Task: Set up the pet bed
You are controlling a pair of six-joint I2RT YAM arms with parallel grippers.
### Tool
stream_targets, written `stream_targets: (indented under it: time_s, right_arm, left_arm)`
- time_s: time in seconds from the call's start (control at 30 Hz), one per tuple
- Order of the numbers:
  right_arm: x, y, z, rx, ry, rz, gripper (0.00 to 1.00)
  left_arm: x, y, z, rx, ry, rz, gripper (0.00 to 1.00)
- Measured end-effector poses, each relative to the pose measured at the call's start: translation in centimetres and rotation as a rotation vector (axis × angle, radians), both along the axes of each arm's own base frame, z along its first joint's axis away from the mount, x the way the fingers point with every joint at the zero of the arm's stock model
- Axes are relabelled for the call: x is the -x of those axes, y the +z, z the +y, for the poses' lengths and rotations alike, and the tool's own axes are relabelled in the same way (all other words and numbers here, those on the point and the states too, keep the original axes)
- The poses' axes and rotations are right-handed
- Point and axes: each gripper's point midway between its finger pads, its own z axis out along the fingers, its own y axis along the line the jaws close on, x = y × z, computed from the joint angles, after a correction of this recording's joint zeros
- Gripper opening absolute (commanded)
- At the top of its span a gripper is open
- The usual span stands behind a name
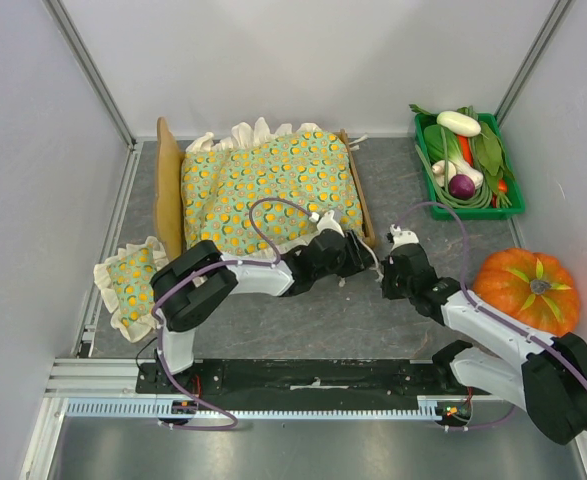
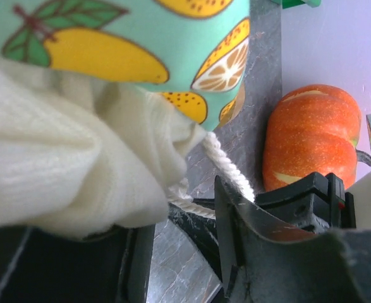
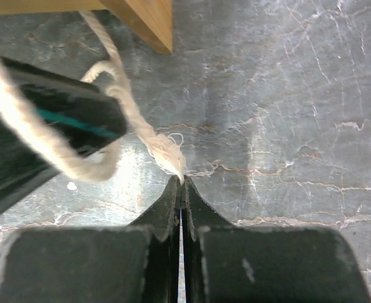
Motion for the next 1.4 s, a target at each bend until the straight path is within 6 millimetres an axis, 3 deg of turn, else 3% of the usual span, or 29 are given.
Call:
stream_targets:
  time_s: [0.27, 0.57, 0.93, 1.03, 1.17, 1.33, 1.4]
  right_arm:
    - [-0.2, -0.1, -0.9, 0.04, -0.054, 0.013, 0.0]
    - [-0.6, 0.3, -0.7, 0.038, -0.048, 0.006, 0.0]
    - [-0.6, 0.4, -0.2, 0.029, -0.019, 0.009, 0.0]
    - [-0.6, 0.4, -0.1, 0.027, -0.013, 0.01, 0.0]
    - [-0.5, 0.5, 0.0, 0.021, -0.008, 0.012, 0.0]
    - [-0.6, 0.7, 0.1, 0.018, -0.007, 0.008, 0.0]
    - [-0.7, 0.9, 0.1, 0.017, -0.007, 0.005, 0.0]
  left_arm:
    - [1.3, -1.1, 3.3, -0.104, 0.03, -0.006, 0.52]
    - [3.9, -4.1, 5.9, -0.394, 0.011, -0.095, 0.56]
    - [2.7, -6.1, 7.9, -0.625, 0.043, -0.152, 0.59]
    - [2.1, -6.2, 7.6, -0.652, 0.054, -0.167, 0.5]
    - [1.8, -6.5, 7.5, -0.67, 0.05, -0.178, 0.26]
    - [1.7, -6.7, 7.7, -0.69, 0.049, -0.186, 0.05]
    - [1.6, -6.8, 7.8, -0.699, 0.053, -0.187, 0.02]
